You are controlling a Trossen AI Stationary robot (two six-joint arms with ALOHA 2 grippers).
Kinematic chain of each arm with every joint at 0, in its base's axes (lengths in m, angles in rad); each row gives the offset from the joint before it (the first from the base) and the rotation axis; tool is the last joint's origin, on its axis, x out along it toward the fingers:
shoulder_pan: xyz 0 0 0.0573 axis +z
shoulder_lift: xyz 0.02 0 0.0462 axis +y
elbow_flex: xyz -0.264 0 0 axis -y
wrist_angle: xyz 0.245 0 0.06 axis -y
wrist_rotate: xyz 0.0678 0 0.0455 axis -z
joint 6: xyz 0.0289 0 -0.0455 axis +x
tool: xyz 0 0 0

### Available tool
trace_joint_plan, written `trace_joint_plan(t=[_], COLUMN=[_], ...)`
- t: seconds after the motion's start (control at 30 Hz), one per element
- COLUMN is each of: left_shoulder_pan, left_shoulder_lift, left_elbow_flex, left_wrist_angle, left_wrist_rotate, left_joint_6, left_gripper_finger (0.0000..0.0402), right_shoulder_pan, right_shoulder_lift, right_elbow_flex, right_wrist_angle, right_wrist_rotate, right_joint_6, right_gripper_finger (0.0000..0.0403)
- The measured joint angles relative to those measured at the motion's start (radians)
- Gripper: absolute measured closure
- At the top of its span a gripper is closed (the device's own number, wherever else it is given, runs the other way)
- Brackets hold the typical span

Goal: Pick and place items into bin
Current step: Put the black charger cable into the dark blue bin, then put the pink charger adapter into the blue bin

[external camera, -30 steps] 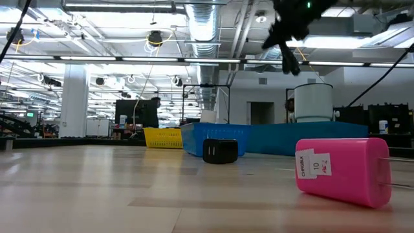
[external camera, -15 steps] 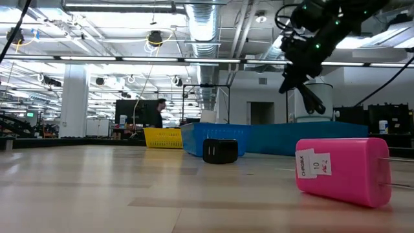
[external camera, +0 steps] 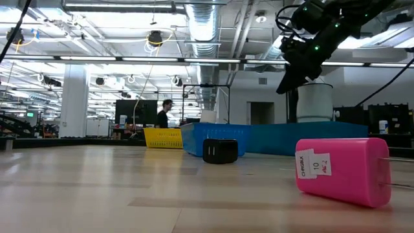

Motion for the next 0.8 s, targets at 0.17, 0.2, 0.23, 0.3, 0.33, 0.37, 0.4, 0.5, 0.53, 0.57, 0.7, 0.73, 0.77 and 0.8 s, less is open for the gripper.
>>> trace_joint_plan(t=[0.17, 0.2, 0.23, 0.3, 0.33, 0.37, 0.4, 0.5, 0.53, 0.57, 0.7, 0.73, 0.77, 0.8], left_shoulder_pan=[0.0, 0.0, 0.0, 0.0, 0.0, 0.0, 0.0, 0.0, 0.0, 0.0, 0.0, 0.0, 0.0, 0.0], left_shoulder_lift=[0.0, 0.0, 0.0, 0.0, 0.0, 0.0, 0.0, 0.0, 0.0, 0.0, 0.0, 0.0, 0.0, 0.0], left_elbow_flex=[0.0, 0.0, 0.0, 0.0, 0.0, 0.0, 0.0, 0.0, 0.0, 0.0, 0.0, 0.0, 0.0, 0.0], left_wrist_angle=[0.0, 0.0, 0.0, -0.001, -0.004, -0.007, -0.01, -0.019, -0.024, -0.026, -0.033, -0.036, -0.04, -0.044], left_wrist_rotate=[0.0, 0.0, 0.0, 0.0, 0.0, 0.0, 0.0, 0.0, 0.0, 0.0, 0.0, 0.0, 0.0, 0.0], left_joint_6=[-0.001, -0.001, -0.001, -0.002, -0.002, -0.002, -0.002, -0.011, -0.011, -0.011, -0.011, -0.011, -0.011, -0.011], left_gripper_finger=[0.0244, 0.0244, 0.0244, 0.0244, 0.0244, 0.0244, 0.0244, 0.0244, 0.0244, 0.0244, 0.0244, 0.0244, 0.0244, 0.0244], right_shoulder_pan=[0.012, 0.012, 0.012, 0.011, 0.012, 0.012, 0.014, 0.028, 0.039, 0.052, 0.134, 0.164, 0.196, 0.231], right_shoulder_lift=[0.0, 0.0, 0.0, 0.0, 0.0, 0.0, 0.0, 0.0, 0.0, 0.0, 0.0, 0.0, 0.0, 0.0], right_elbow_flex=[0.0, 0.0, 0.0, 0.0, 0.0, 0.0, 0.0, 0.0, 0.0, 0.0, 0.0, 0.0, 0.0, 0.0], right_wrist_angle=[0.011, 0.011, 0.011, 0.01, 0.009, 0.006, 0.001, -0.017, -0.028, -0.041, -0.119, -0.144, -0.17, -0.193], right_wrist_rotate=[0.001, 0.002, 0.003, 0.004, 0.004, 0.003, -0.003, -0.048, -0.07, -0.09, -0.157, -0.175, -0.194, -0.21], right_joint_6=[0.003, 0.009, 0.015, 0.022, 0.027, 0.033, 0.042, 0.047, 0.047, 0.047, 0.048, 0.051, 0.06, 0.074], right_gripper_finger=[0.025, 0.0237, 0.0224, 0.0199, 0.0187, 0.0176, 0.0167, 0.0148, 0.0145, 0.0144, 0.0143, 0.0143, 0.0143, 0.0143])
